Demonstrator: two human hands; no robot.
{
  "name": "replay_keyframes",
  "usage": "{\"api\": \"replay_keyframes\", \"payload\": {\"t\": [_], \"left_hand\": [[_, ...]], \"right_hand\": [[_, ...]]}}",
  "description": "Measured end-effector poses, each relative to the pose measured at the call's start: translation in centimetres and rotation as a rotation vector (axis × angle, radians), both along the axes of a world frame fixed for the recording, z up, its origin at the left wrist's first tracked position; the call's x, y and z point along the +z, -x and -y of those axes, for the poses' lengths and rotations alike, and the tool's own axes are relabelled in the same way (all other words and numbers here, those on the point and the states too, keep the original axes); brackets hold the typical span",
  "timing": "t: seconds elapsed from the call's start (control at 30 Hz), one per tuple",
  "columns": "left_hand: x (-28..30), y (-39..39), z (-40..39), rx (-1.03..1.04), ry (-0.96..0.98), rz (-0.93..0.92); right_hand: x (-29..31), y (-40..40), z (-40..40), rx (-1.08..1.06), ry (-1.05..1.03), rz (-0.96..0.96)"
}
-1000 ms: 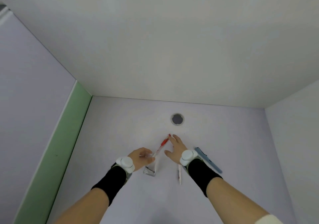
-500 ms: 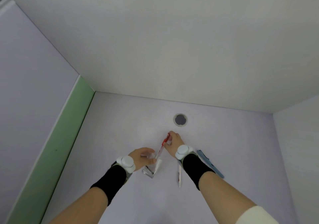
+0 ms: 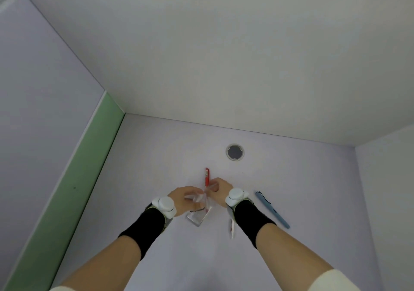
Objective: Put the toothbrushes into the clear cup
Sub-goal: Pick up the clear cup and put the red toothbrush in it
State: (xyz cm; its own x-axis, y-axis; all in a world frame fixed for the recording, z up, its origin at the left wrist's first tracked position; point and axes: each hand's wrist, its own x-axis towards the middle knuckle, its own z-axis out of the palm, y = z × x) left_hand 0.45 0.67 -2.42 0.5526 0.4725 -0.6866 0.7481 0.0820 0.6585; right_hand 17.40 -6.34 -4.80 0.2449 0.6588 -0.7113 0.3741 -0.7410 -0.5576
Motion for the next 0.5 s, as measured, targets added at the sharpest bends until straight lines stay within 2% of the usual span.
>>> {"api": "replay_keyframes", "payload": {"t": [0.17, 0.37, 0.5], "left_hand": [[-0.3, -0.1, 0.1, 0.004, 0.043, 0.051], [-0.5, -0.1, 0.2, 0.038, 0.026, 0.098], [0.1, 0.0, 0.4, 0.141, -0.014, 0.156]], "right_hand": [[-0.5, 0.1, -0.3, 0.006, 0.054, -0.006], [-1.1, -0.3, 0.4, -0.291, 0.034, -0.212], [-0.5, 0.1, 0.9, -0.382, -0.049, -0.258]]}}
